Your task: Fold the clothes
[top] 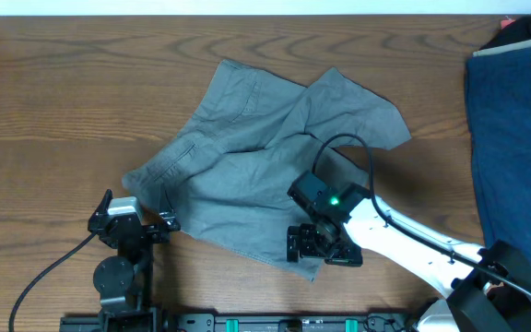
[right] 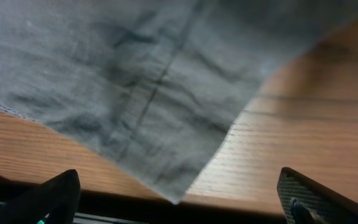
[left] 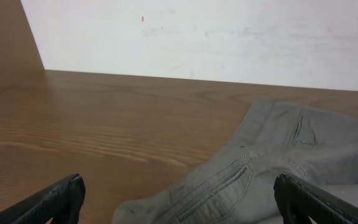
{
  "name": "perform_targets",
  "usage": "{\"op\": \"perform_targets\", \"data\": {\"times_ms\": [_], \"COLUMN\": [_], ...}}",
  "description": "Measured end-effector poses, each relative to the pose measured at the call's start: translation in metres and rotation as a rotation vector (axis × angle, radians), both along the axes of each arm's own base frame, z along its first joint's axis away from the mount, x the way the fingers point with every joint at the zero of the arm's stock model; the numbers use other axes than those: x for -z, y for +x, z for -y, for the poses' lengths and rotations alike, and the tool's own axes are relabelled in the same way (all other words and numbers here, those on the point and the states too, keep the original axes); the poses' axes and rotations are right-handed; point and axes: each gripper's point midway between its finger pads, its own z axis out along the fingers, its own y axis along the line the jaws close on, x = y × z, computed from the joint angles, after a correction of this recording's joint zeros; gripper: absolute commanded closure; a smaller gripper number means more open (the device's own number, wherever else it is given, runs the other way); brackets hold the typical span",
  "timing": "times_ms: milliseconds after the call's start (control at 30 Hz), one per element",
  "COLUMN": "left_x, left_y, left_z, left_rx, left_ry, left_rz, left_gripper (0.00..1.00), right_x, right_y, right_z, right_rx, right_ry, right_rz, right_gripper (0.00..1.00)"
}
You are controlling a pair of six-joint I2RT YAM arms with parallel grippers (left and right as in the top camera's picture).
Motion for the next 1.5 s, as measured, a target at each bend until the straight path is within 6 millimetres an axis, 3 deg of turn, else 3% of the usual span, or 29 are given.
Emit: {"op": "perform_targets", "data": {"times_ms": [167, 300, 467, 567, 733, 1067, 1267, 1500], "left_x": [0.000, 0.000, 0.000, 0.000, 0.000, 0.000, 0.000, 0.000], "left_y": [0.000, 0.000, 0.000, 0.000, 0.000, 0.000, 0.000, 0.000], "left_z": [0.000, 0.000, 0.000, 0.000, 0.000, 0.000, 0.000, 0.000], "left_rx": [0.000, 0.000, 0.000, 0.000, 0.000, 0.000, 0.000, 0.000], "left_ry": [0.000, 0.000, 0.000, 0.000, 0.000, 0.000, 0.000, 0.000], "left_rz": [0.000, 0.000, 0.000, 0.000, 0.000, 0.000, 0.000, 0.000], "left_gripper": [0.02, 0.02, 0.02, 0.02, 0.03, 0.02, 0.03, 0.03], "right_x": [0.013, 0.020, 0.020, 0.020, 0.021, 0.021, 0.019, 0.002], "right_y": [-0.009, -0.020, -0.024, -0.024, -0.022, -0.001, 0.017, 0.058], "right_z": [-0.008, -0.006, -0.009, -0.009, -0.008, 0.012, 0.058, 0.110], "right_rx": [0.004, 0.008, -0.001, 0.002, 0.000, 0.082, 0.202, 0.344], "right_ry": [0.072, 0.083, 0.099, 0.100, 0.090, 0.083, 0.030, 0.057], "right_rz": [-0.024, -0.057, -0.068, -0.069, -0.058, -0.056, -0.095, -0.003], "right_gripper": [0.01, 0.13, 0.41, 0.50, 0.97, 0.99, 0.99, 0.99]}}
